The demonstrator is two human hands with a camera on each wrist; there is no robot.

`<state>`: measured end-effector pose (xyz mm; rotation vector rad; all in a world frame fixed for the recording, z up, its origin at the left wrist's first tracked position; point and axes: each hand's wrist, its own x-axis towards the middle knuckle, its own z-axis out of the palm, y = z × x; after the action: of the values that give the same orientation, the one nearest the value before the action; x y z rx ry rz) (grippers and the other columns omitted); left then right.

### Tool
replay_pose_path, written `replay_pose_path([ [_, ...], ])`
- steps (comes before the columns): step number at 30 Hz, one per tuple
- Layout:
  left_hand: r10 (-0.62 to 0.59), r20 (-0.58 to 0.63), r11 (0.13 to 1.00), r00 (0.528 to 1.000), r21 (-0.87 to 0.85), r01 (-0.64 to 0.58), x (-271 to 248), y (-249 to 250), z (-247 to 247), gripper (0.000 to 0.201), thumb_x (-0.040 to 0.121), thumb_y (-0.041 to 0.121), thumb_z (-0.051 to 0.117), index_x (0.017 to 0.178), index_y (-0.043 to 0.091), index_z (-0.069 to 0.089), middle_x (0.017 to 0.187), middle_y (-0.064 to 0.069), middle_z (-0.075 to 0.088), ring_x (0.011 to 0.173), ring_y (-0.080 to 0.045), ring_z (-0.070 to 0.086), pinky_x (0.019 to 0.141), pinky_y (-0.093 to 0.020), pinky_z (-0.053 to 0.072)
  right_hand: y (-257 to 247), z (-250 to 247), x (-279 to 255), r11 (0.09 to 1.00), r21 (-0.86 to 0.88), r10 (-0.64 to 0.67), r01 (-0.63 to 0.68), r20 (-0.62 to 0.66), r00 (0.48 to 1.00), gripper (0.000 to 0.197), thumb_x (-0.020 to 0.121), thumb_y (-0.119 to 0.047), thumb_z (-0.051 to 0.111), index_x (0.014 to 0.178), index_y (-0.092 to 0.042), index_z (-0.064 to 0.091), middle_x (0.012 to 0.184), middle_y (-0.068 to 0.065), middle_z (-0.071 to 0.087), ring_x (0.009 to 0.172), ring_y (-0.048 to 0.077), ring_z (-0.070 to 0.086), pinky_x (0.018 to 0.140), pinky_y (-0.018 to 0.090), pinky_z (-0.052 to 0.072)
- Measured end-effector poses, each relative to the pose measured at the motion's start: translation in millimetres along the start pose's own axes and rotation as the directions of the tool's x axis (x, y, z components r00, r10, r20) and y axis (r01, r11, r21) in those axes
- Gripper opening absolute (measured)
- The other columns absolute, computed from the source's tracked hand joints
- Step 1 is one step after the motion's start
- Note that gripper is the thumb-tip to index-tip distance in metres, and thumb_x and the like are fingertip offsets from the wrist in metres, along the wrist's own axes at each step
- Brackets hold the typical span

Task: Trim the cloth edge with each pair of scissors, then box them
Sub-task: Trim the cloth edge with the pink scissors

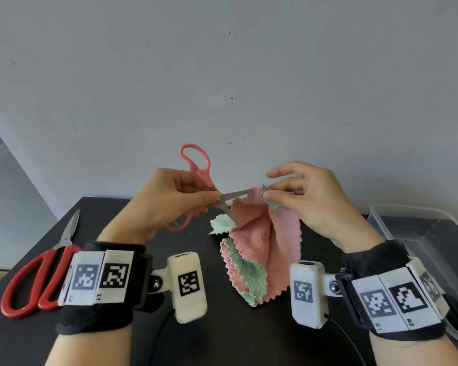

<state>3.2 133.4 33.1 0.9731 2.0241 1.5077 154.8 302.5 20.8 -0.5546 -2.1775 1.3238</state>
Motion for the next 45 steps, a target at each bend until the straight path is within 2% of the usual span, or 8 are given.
replay_pose_path([
  [5,-0.030,0.113,0.997,0.993,0.076,0.021,-2.9,3.8,0.9,0.002,0.077,0.010,0.075,0.078,0.009,0.075,0.065,-0.002,0.073,0.055,-0.005,0.062,0.055,-0.009,0.046,2.4,-2.8,0.7,0.998,0.053,0.025,-0.020,-0.092,0.995,0.016,0.081,-0.013,0.075,0.095,-0.018,0.067,0.079,-0.002,0.075,0.073,0.008,0.067,0.075,0.019,0.049],
  [10,-0.046,0.158,0.991,0.986,0.131,0.025,-3.8,7.6,12.2,0.006,0.075,0.011,0.078,0.072,0.007,0.074,0.052,-0.003,0.066,0.040,-0.010,0.048,0.045,-0.013,0.033,-9.7,3.6,-5.0,0.992,0.121,-0.040,0.029,0.090,0.995,0.012,0.076,-0.012,0.076,0.086,-0.016,0.070,0.083,0.002,0.076,0.080,0.010,0.072,0.076,0.017,0.054],
  [15,-0.038,0.131,0.994,0.991,0.103,0.025,-0.3,4.2,21.5,0.008,0.070,0.017,0.080,0.072,0.011,0.077,0.073,-0.015,0.074,0.069,-0.025,0.056,0.069,-0.036,0.040,-13.5,11.4,-7.2,0.994,0.097,-0.067,0.047,0.209,0.976,0.004,0.080,-0.015,0.073,0.084,-0.016,0.073,0.080,-0.001,0.076,0.076,0.006,0.072,0.069,0.013,0.051],
  [18,-0.024,0.092,0.997,0.995,0.082,0.017,0.4,3.5,24.3,0.008,0.073,0.013,0.079,0.075,0.006,0.076,0.070,-0.015,0.073,0.055,-0.020,0.053,0.052,-0.022,0.039,-13.0,11.0,-7.6,0.996,0.046,-0.084,0.076,0.214,0.973,0.003,0.078,-0.013,0.076,0.078,-0.015,0.075,0.078,0.001,0.076,0.076,0.009,0.071,0.073,0.017,0.054],
  [21,0.009,0.095,0.998,0.995,0.065,-0.016,-1.2,6.2,27.1,0.012,0.073,0.009,0.079,0.079,0.000,0.074,0.070,-0.012,0.074,0.053,-0.008,0.064,0.046,-0.010,0.042,-9.5,13.2,-6.7,0.995,-0.031,-0.088,0.095,0.177,0.980,0.018,0.068,-0.005,0.084,0.070,-0.015,0.069,0.073,0.003,0.074,0.071,0.013,0.071,0.074,0.025,0.058],
  [25,0.046,0.108,0.995,0.993,0.080,-0.054,0.0,3.6,23.2,0.009,0.073,0.008,0.078,0.078,0.003,0.074,0.075,-0.011,0.075,0.073,-0.020,0.072,0.069,-0.021,0.057,-7.4,13.5,-5.4,0.997,-0.010,-0.078,0.080,0.129,0.989,0.036,0.068,-0.002,0.084,0.071,-0.016,0.051,0.077,0.012,0.073,0.070,0.014,0.072,0.072,0.026,0.058],
  [30,0.061,0.095,0.990,0.994,0.120,-0.072,0.5,1.5,16.9,0.003,0.076,0.005,0.076,0.075,0.004,0.073,0.071,-0.010,0.074,0.068,-0.020,0.070,0.069,-0.024,0.056,-8.5,10.0,-4.7,0.998,-0.002,-0.065,0.066,0.127,0.990,0.040,0.070,-0.003,0.082,0.073,-0.015,0.043,0.076,0.007,0.075,0.071,0.013,0.072,0.074,0.028,0.058],
  [45,-0.003,0.009,0.999,1.000,-0.052,0.004,3.2,-4.9,-1.5,0.010,0.078,0.012,0.073,0.088,0.010,0.073,0.077,-0.007,0.076,0.073,-0.011,0.070,0.071,-0.018,0.050,0.6,1.5,1.9,0.997,0.034,-0.066,0.071,-0.126,0.990,0.019,0.075,-0.007,0.079,0.082,-0.017,0.064,0.073,-0.002,0.074,0.073,0.008,0.071,0.072,0.019,0.056],
])
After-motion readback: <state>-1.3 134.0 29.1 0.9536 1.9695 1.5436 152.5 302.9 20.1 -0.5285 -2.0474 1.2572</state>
